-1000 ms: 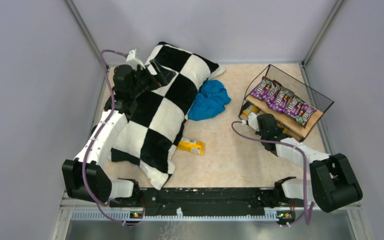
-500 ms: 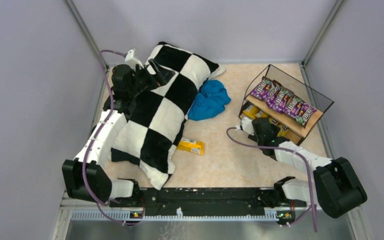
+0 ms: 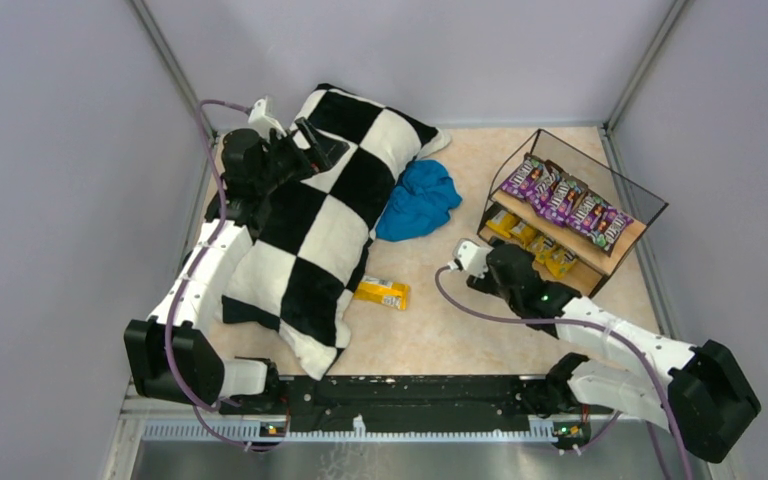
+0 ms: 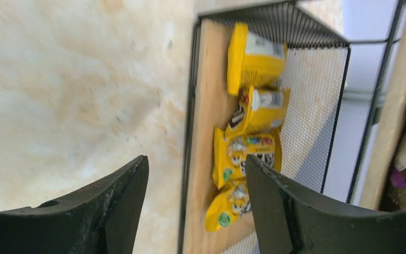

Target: Place and organize the candy bags onto the shelf

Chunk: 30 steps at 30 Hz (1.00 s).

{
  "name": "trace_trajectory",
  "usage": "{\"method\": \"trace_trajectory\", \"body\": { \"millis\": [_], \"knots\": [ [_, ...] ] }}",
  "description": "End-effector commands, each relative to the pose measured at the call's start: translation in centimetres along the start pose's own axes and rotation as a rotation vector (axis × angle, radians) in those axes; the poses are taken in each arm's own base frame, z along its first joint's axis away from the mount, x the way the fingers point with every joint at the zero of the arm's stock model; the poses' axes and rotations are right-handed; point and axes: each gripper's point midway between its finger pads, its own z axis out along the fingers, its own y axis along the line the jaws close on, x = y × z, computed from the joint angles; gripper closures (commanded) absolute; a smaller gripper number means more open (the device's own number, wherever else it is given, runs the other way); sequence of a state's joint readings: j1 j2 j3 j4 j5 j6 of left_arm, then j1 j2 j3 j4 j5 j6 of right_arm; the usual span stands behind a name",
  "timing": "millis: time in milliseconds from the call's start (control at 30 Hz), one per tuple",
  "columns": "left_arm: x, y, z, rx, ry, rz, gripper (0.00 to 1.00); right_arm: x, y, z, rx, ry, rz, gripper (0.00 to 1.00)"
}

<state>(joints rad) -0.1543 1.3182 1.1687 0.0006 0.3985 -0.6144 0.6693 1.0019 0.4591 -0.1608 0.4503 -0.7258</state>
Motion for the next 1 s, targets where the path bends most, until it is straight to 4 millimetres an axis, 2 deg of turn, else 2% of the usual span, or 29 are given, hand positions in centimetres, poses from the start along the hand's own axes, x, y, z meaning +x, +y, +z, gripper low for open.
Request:
{"method": "trace_trajectory", "body": {
  "millis": [0, 67, 133, 200, 267, 333, 467, 567, 633, 800, 967],
  "knots": [
    [-2.0, -0.7, 0.0, 0.046, -0.049, 0.019, 0.03, -7.0, -1.7, -1.6, -0.031, -0.203, 0.214, 0.33],
    [-2.2, -0.6, -0.2, 0.055, -0.052, 0.004, 0.03, -9.5, -1.6, -2.0, -0.043, -0.243, 0.370, 0.35],
    [-2.3, -0.7, -0.3, 0.056, -0.058, 0.009, 0.03, -13.0, -0.9, -2.5, -0.097, -0.300, 0.618, 0.35],
    [-2.4, -0.7, -0.4, 0.051, -0.064, 0.022, 0.03, -16.3, 0.7, -2.6, -0.216, -0.348, 0.913, 0.35],
    [-2.3, -0.3, -0.2, 0.024, -0.064, 0.041, 0.03, -19.1, 2.5, -2.6, -0.340, -0.372, 1.121, 0.35],
    [-1.9, 0.4, 0.3, -0.021, -0.066, 0.068, 0.03, -20.5, 4.1, -2.1, -0.425, -0.333, 1.255, 0.35],
    [-0.8, 1.2, 1.2, -0.048, -0.035, 0.077, 0.03, -20.6, 7.5, -0.7, -0.519, -0.182, 1.456, 0.33],
    [-0.3, 0.8, 1.5, -0.033, -0.019, 0.079, 0.03, -21.5, 9.5, -0.8, -0.639, -0.201, 1.559, 0.33],
    [-0.3, 0.4, 1.4, -0.035, -0.024, 0.097, 0.02, -21.4, 10.4, -0.5, -0.672, -0.191, 1.619, 0.33],
    [-0.2, 0.0, 1.6, -0.044, -0.030, 0.128, 0.02, -21.0, 13.9, -0.7, -0.731, -0.101, 1.655, 0.36],
    [-0.5, -0.8, 1.3, -0.017, -0.031, 0.125, 0.02, -20.5, 16.2, -0.5, -0.725, -0.049, 1.642, 0.37]
  ]
}}
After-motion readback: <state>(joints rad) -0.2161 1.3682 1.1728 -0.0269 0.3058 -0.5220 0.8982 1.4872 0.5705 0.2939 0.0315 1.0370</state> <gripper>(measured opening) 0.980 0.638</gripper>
